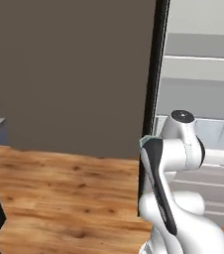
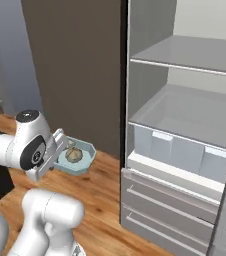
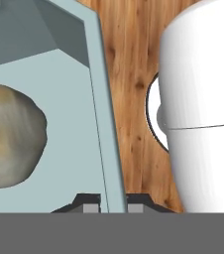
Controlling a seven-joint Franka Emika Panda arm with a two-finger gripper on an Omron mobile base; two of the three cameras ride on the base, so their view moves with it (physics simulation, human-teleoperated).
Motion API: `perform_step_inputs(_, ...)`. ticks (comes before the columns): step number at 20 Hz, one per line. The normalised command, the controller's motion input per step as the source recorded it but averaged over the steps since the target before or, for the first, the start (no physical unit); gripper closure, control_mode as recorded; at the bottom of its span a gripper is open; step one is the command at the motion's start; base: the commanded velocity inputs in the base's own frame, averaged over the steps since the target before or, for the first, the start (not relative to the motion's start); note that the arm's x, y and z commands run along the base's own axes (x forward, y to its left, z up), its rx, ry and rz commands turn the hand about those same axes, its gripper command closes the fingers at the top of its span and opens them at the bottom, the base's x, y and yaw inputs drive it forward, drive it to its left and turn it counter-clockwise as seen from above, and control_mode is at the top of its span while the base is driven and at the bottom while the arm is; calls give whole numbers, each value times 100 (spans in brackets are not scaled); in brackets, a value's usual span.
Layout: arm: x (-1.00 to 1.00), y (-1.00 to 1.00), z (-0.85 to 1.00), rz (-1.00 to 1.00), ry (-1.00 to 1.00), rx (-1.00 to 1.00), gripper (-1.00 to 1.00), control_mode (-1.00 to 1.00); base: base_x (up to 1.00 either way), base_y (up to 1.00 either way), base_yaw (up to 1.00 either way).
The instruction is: Place two dumplings into each of the tupperware containers and then place the containers in the fridge.
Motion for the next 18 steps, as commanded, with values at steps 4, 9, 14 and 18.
perform_step_inputs(4, 0, 0, 0, 0, 0, 0, 100, 100, 49, -28, -33)
perform_step_inputs(9, 0, 0, 0, 0, 0, 0, 100, 100, 56, -43, -27)
perform_step_inputs(14, 0, 0, 0, 0, 0, 0, 100, 100, 41, -52, -18)
perform_step_inputs(18, 0, 0, 0, 0, 0, 0, 100, 100, 26, -56, -13)
